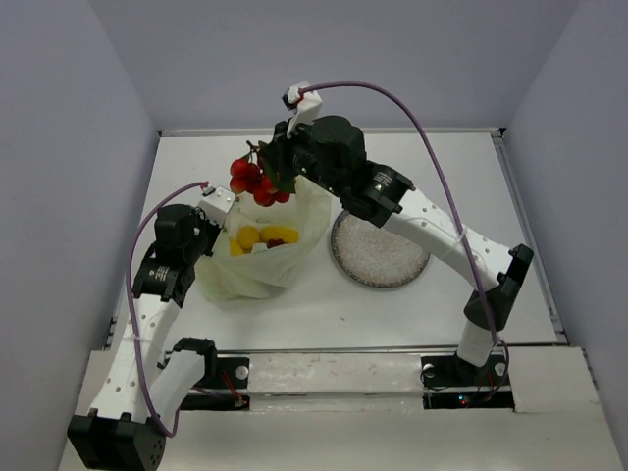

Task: Take the fake fruits out of the plastic bag

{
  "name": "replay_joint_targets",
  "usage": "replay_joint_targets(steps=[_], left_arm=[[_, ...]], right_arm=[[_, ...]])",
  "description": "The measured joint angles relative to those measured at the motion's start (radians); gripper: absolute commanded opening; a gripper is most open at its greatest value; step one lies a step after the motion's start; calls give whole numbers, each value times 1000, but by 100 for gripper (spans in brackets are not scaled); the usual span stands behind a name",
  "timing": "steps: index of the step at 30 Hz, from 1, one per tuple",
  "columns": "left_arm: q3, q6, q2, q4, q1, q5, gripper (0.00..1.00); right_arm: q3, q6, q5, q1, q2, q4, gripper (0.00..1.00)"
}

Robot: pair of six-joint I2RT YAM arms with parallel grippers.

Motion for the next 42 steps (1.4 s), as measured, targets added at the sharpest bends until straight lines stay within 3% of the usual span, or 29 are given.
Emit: replay_joint_targets(steps=[6, 11, 15, 18, 22, 30, 42], left_arm=[[0, 3, 13, 0, 0, 0, 0], [0, 4, 14, 5, 0, 0, 0], [0, 3, 16, 13, 0, 0, 0], [0, 3, 20, 15, 0, 4, 0], [1, 4, 21, 11, 0, 23, 0], [1, 172, 11, -130, -1, 142, 0], [-89, 401, -140, -278, -5, 132, 0]], right_arm=[[174, -59, 81, 0, -5, 28, 1], [147, -129, 242, -10, -124, 50, 1], [3, -187, 414, -32, -271, 90, 1], [-205, -211, 565, -65, -396, 103, 1], [-476, -164, 654, -126, -492, 76, 1], [-820, 4, 574, -276, -482, -19, 1], [-941, 202, 444, -309, -366, -32, 2]])
